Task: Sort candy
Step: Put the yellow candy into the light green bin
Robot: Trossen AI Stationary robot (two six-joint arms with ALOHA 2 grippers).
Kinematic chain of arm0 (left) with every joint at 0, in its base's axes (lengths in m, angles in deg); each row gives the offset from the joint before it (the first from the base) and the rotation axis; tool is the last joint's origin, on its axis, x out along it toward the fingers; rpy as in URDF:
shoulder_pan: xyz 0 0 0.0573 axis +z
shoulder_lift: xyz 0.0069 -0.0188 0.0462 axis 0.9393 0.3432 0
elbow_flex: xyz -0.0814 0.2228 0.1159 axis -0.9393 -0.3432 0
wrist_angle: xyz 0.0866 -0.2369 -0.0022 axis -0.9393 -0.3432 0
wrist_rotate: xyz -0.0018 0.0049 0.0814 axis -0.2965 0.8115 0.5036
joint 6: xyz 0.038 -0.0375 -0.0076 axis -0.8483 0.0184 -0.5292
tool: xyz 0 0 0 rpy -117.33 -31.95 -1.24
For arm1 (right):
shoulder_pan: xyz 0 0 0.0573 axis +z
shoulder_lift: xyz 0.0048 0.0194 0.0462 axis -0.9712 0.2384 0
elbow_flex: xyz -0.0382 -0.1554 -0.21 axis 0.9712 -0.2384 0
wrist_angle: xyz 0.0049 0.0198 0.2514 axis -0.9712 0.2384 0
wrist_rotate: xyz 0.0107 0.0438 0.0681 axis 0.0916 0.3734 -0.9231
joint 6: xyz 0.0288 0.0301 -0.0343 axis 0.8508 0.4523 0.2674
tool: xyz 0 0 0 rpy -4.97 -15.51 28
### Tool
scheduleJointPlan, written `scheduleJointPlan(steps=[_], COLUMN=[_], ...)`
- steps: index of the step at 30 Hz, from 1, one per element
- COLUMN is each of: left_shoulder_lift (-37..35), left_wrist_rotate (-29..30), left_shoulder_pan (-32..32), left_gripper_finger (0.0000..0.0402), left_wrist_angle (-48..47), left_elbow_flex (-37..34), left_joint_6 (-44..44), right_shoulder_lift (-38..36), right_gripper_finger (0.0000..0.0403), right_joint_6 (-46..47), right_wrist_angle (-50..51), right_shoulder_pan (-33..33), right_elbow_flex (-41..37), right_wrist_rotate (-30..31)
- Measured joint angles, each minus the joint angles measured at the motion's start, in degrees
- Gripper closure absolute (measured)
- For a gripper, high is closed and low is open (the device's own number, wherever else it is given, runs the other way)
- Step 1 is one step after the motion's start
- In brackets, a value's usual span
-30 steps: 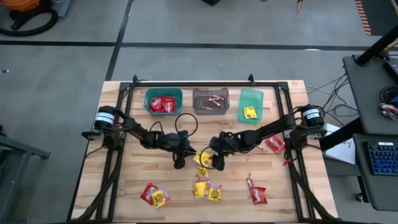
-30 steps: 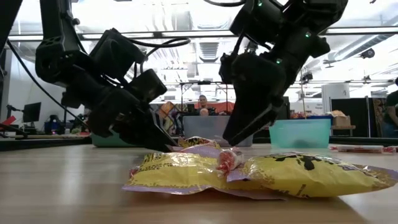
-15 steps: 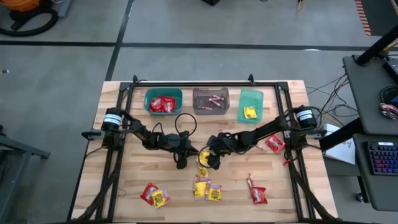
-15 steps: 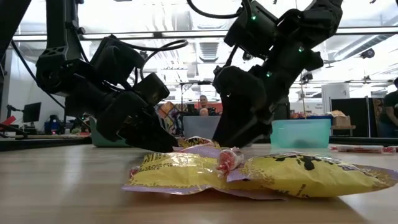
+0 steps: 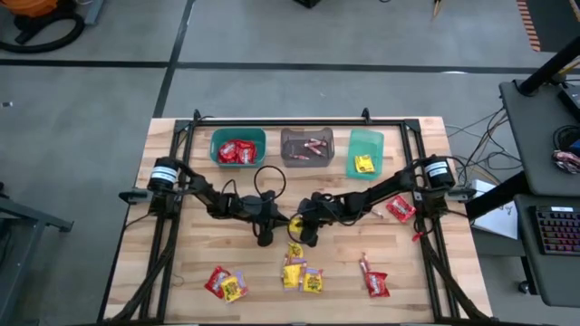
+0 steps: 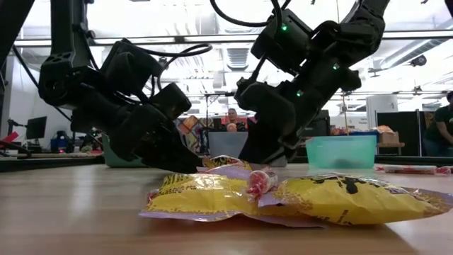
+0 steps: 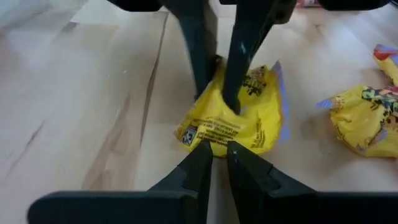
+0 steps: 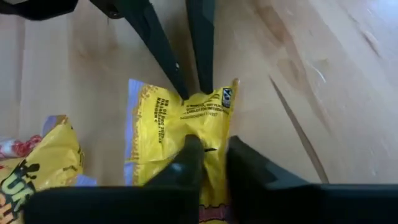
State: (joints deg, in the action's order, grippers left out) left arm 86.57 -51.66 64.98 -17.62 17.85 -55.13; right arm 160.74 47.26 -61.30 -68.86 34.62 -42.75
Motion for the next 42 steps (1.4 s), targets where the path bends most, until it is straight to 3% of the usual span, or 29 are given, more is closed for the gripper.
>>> scheduleJointPlan(steps=[6, 10, 14, 19, 21, 24, 27, 31, 37, 42], left_shoulder_lift=[-8.2, -17.0, -25.6, -34.9, -37.9, -40.8, -41.8, -39.3, -34.3, -31.2], left_wrist_rotate=[0.7, 0.8, 0.7, 0.7, 0.6, 2.9, 6.9, 7.1, 9.7, 10.0], left_shoulder_pan=[1.5, 2.5, 2.4, 2.4, 2.4, 2.4, 2.6, 2.6, 2.7, 2.7], left_gripper_finger=[0.0361, 0.0361, 0.0361, 0.0361, 0.0361, 0.0360, 0.0350, 0.0312, 0.0235, 0.0189], left_wrist_angle=[-0.1, 0.1, 0.4, 0.4, 0.5, 1.6, 2.0, 2.6, 2.4, 2.5], left_elbow_flex=[-5.7, -10.1, -13.0, -14.7, -14.8, -14.3, -13.0, -9.8, -4.3, -1.0], left_joint_6=[0.0, 0.3, 0.5, 1.4, 1.4, 2.8, 3.7, 2.4, 3.0, 2.0], right_shoulder_lift=[-4.4, -10.4, -17.7, -26.6, -28.8, -31.2, -31.6, -28.7, -18.0, -9.6], right_gripper_finger=[0.0382, 0.0384, 0.0385, 0.0386, 0.0386, 0.0386, 0.0386, 0.0386, 0.0386, 0.0386], right_joint_6=[-3.8, -8.7, -14.5, -15.4, -12.0, -10.4, -14.1, -22.9, -45.2, -59.1], right_wrist_angle=[3.8, 5.4, 12.2, 31.0, 36.8, 34.8, 24.8, 0.3, -36.5, -53.3], right_shoulder_pan=[-0.5, -0.4, -0.3, -1.8, -3.2, -4.4, -3.5, -0.8, 4.0, 5.8], right_elbow_flex=[-0.3, -0.3, -0.1, 1.5, 1.6, 1.2, 0.1, -2.7, -6.4, -5.3], right_wrist_rotate=[0.0, 4.6, 18.1, 49.7, 52.5, 50.2, 50.1, 45.5, 44.9, 45.6])
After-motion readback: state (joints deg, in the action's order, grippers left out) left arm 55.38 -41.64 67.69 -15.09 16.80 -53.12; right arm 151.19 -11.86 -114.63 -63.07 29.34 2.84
